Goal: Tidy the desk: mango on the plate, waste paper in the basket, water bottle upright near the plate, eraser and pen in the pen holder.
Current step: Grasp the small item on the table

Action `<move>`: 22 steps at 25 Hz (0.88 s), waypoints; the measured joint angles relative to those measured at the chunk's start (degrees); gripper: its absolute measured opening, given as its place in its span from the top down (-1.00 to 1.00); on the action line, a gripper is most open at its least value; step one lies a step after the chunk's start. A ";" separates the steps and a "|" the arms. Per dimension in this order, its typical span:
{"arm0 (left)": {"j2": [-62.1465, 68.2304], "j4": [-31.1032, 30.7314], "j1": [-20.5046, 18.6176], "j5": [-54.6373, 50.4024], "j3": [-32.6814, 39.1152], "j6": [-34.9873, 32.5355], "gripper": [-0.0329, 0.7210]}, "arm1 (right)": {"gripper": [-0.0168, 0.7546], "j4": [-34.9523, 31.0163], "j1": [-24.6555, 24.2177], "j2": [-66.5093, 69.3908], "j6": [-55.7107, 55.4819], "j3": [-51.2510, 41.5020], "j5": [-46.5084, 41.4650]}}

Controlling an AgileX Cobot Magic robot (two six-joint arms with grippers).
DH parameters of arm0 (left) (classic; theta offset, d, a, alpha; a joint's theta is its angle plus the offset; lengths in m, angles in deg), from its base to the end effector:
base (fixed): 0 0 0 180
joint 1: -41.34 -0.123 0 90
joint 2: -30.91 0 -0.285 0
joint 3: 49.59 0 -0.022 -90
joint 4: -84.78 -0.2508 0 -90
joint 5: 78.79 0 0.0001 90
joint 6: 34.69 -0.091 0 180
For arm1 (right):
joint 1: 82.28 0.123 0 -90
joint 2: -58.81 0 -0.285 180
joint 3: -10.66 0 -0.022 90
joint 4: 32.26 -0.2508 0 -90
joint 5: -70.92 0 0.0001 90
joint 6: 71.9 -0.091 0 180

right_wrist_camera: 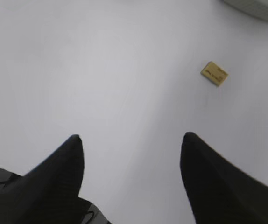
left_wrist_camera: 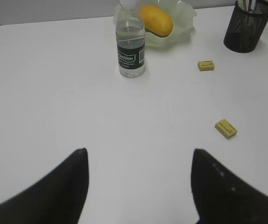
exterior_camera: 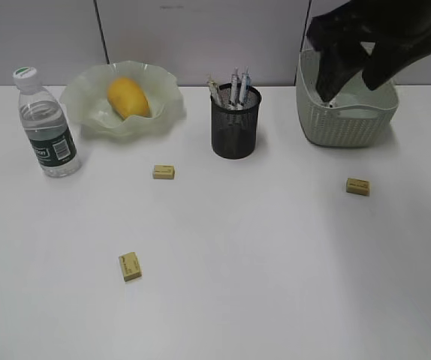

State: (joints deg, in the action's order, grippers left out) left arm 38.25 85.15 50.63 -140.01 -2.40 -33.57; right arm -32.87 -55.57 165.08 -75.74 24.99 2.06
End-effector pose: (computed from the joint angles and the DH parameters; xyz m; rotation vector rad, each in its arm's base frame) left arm -0.0092 0.0010 0.2832 0.1445 2.0172 -0.1229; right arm 0.3221 0.1631 0.3241 -0.5557 2.7624 0.1399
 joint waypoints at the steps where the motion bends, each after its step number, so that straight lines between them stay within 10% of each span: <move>1: 0.00 0.00 0.00 0.00 0.00 0.00 -0.47 | -0.38 -0.26 0.00 -1.47 0.06 -1.28 0.00; 22: 0.00 0.00 0.00 0.00 0.04 0.00 -0.46 | -0.39 -0.07 0.00 -44.33 0.47 -47.22 8.35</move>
State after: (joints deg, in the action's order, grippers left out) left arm 38.25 85.15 50.63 -140.01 -2.36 -33.57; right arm -32.93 -55.57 120.75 -75.27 -22.22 10.41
